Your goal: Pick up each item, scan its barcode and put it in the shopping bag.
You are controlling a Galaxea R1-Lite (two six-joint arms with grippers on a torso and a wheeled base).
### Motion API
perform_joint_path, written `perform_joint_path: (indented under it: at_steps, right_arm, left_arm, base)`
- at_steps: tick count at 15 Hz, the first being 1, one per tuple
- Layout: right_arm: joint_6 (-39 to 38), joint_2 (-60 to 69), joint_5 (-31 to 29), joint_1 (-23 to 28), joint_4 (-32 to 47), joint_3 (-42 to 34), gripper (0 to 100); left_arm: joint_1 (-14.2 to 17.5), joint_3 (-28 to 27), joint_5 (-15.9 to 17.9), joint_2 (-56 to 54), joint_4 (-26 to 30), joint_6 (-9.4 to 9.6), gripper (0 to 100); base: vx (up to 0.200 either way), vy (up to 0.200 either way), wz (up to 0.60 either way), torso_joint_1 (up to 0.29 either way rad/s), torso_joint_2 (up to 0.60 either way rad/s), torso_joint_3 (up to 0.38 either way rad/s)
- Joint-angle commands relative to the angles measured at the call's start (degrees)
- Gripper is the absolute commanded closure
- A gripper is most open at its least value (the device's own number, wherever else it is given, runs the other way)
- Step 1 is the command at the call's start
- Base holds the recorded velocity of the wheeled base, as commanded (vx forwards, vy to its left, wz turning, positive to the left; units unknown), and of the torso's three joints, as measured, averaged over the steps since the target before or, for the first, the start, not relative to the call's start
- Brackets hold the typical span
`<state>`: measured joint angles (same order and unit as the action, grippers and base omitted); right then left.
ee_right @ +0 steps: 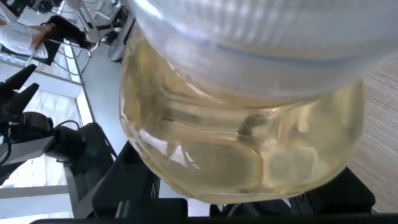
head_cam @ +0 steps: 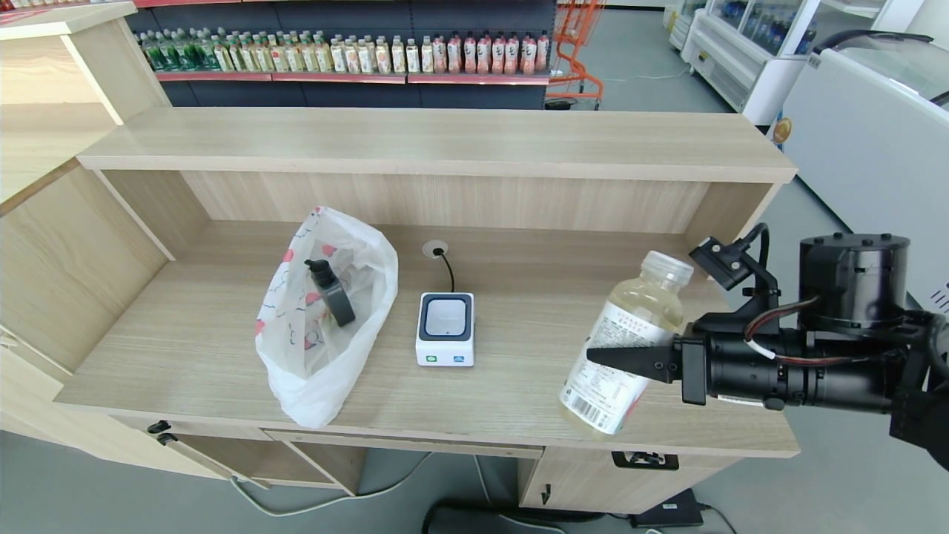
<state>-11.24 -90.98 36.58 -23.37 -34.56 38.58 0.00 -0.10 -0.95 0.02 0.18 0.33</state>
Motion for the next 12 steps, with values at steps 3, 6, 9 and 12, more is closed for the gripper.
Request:
perform_joint_path:
  at_steps: [3, 6, 9, 12]
  right_arm:
    - [-0.27, 1.33, 0.95, -4.58, 0.46, -0.18, 100]
    - [-0.54, 1.51, 2.09, -7.13, 0.46, -0.09, 100]
    - [-0.54, 1.68, 2.18, -8.1, 0.46, 0.0, 100]
    - [-1.42, 1.68, 2.18, -9.59, 0.46, 0.09, 100]
  left_arm:
    - [0.0, 0.01, -0.02, -0.02, -0.01, 0.02, 0]
    - [0.0, 0.01, -0.02, -0.02, -0.01, 0.02, 0]
    - [0.0, 0.01, -0.02, -0.02, -0.01, 0.02, 0]
    - [0.0, 0.01, -0.02, -0.02, -0.01, 0.02, 0]
  base:
    - [0.0, 0.0, 0.0, 0.0, 0.0, 0.0]
    - [0.0, 0.0, 0.0, 0.0, 0.0, 0.0]
    - [0.0, 0.0, 0.0, 0.0, 0.0, 0.0]
    - [0.0, 0.0, 0.0, 0.0, 0.0, 0.0]
